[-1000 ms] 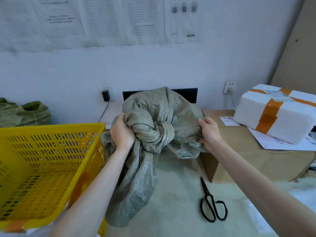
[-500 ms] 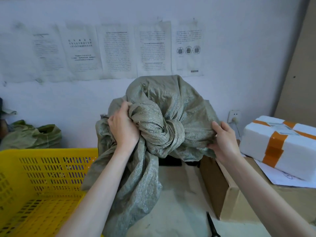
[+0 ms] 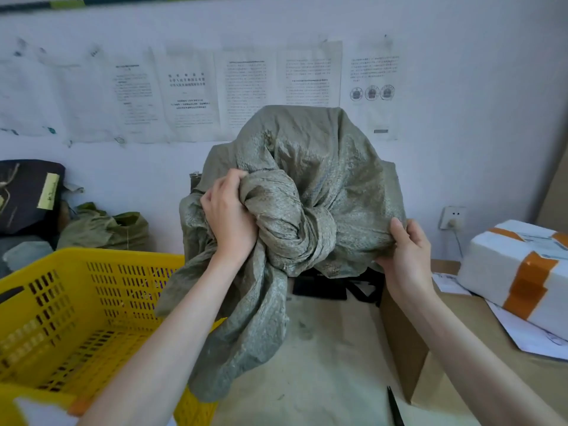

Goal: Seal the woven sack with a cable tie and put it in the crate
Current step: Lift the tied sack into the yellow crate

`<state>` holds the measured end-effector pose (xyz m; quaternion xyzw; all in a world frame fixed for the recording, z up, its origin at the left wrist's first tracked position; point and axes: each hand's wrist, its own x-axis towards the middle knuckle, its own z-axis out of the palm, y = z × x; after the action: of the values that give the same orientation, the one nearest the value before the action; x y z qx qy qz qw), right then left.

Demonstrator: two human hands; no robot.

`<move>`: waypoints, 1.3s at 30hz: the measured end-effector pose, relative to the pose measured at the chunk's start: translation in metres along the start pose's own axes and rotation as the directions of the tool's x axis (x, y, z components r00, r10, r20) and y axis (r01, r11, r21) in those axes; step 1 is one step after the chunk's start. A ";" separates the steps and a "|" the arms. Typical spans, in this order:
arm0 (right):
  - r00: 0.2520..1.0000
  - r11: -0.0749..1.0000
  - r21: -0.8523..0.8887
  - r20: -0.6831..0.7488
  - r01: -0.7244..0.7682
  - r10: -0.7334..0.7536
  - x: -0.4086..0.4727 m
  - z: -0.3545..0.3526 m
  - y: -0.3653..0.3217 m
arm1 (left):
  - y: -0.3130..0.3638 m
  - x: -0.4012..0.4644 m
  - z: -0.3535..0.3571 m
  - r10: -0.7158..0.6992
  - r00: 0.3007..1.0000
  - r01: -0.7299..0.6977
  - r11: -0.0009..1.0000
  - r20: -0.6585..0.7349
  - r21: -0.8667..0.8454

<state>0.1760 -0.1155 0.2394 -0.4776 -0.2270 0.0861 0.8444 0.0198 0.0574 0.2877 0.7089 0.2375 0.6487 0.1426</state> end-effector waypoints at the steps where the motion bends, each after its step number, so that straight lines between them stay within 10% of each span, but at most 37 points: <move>1: 1.000 1.000 0.004 0.000 0.003 -0.003 0.000 0.001 0.000 | 0.000 0.000 0.000 0.011 1.000 -0.011 1.000 -0.005 -0.003; 39: 0.988 0.972 -0.212 0.096 -0.102 0.125 -0.244 0.329 0.065 | -0.230 0.098 -0.353 0.066 0.998 -0.069 0.964 0.020 0.255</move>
<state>-0.1876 0.0832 0.2566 -0.5694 -0.2526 0.1361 0.7703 -0.3591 0.2658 0.2949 0.7326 0.2940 0.6131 0.0291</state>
